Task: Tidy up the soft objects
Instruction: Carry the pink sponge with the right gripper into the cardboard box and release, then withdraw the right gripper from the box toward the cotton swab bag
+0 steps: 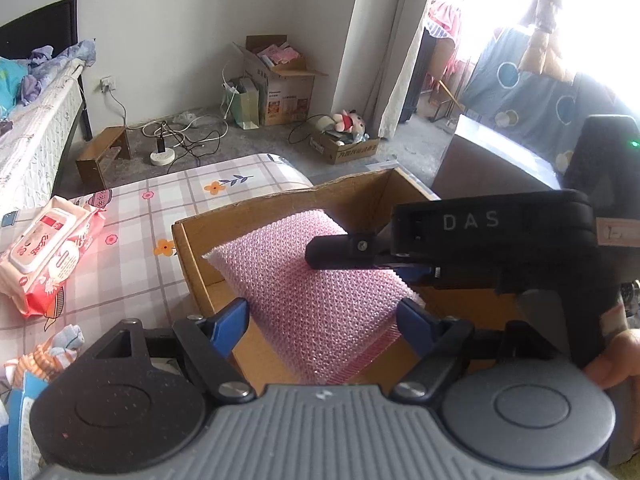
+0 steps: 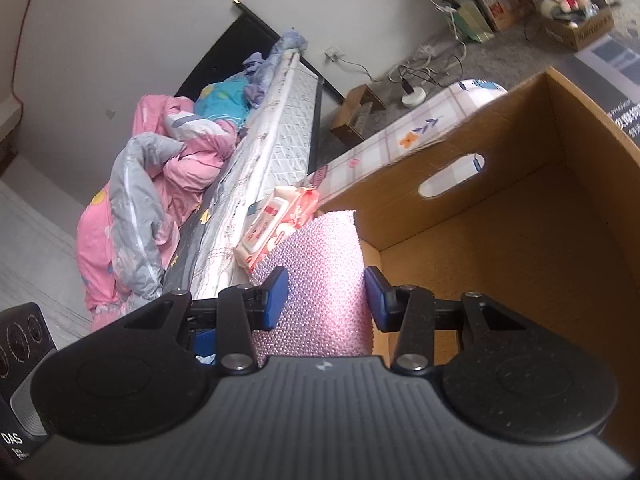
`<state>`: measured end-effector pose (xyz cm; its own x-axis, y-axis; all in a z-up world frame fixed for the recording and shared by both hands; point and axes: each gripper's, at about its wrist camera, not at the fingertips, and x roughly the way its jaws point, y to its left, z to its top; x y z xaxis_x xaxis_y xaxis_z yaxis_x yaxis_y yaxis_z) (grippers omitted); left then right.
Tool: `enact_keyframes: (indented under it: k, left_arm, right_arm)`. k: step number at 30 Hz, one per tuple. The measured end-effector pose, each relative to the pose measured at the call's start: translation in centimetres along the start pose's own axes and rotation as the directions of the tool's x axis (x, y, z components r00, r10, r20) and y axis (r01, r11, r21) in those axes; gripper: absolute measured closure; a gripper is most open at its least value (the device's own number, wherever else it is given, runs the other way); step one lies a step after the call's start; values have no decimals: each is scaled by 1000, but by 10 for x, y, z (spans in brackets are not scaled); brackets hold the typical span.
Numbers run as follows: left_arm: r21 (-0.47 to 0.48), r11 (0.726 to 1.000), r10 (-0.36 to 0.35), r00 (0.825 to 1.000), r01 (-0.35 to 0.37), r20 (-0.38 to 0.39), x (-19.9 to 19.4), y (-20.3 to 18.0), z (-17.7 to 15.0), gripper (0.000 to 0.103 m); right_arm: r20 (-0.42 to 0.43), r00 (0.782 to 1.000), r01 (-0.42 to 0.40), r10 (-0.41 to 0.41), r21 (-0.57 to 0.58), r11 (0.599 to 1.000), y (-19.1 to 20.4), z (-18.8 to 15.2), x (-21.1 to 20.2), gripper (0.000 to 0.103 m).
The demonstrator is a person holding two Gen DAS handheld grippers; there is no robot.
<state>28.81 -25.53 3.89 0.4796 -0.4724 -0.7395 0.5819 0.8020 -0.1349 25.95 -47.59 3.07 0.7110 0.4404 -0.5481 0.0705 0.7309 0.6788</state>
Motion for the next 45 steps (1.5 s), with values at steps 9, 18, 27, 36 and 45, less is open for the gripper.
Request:
enact_keyframes:
  k: [9, 18, 27, 36, 45]
  left_arm:
    - [-69, 993, 95, 995, -94, 11, 9, 28, 10, 21]
    - [-83, 989, 125, 989, -119, 74, -42, 38, -3, 19]
    - [-115, 978, 185, 979, -175, 81, -75, 54, -32, 19]
    - [-123, 964, 245, 967, -235, 68, -97, 74, -76, 15]
    - [-213, 950, 245, 968, -227, 61, -127, 90, -123, 5]
  right_arm:
    - [-180, 974, 164, -135, 157, 974, -89, 13, 99, 66]
    - [-217, 960, 203, -178, 99, 974, -82, -1, 112, 66]
    - [-219, 942, 271, -256, 41, 962, -58, -8, 144, 66]
    - [-258, 951, 202, -173, 93, 975, -48, -29, 89, 66]
    - [-353, 918, 249, -180, 163, 955, -48, -55, 145, 72]
